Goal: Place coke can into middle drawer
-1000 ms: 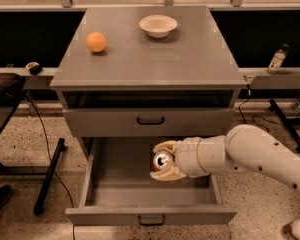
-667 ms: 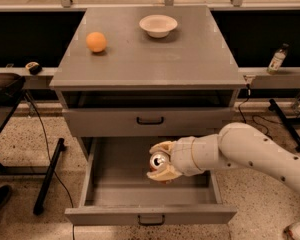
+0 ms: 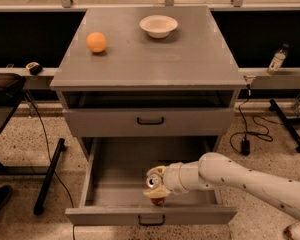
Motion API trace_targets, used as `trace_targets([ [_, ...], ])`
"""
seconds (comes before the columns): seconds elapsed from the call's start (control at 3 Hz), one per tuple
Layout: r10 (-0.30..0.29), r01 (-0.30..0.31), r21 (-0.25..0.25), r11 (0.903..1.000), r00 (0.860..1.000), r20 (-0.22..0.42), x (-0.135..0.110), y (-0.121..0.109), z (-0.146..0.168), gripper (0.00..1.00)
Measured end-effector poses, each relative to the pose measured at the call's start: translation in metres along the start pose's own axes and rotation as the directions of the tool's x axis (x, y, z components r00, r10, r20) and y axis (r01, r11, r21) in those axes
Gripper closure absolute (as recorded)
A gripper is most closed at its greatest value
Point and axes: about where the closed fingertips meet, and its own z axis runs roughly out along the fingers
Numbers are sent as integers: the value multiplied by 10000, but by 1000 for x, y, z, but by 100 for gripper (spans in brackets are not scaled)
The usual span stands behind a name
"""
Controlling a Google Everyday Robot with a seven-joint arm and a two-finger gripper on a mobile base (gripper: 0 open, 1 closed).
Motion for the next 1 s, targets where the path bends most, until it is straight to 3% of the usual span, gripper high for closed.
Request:
trace_targets([
  [0.33, 1169, -1183, 389, 9922, 9925, 370, 49, 4, 44, 100],
  [0.67, 1538, -1588, 656, 9851, 9852, 757, 60, 3, 54, 100],
  [1.0, 1537, -1587, 657, 9851, 9852, 758, 58, 2, 52, 100],
])
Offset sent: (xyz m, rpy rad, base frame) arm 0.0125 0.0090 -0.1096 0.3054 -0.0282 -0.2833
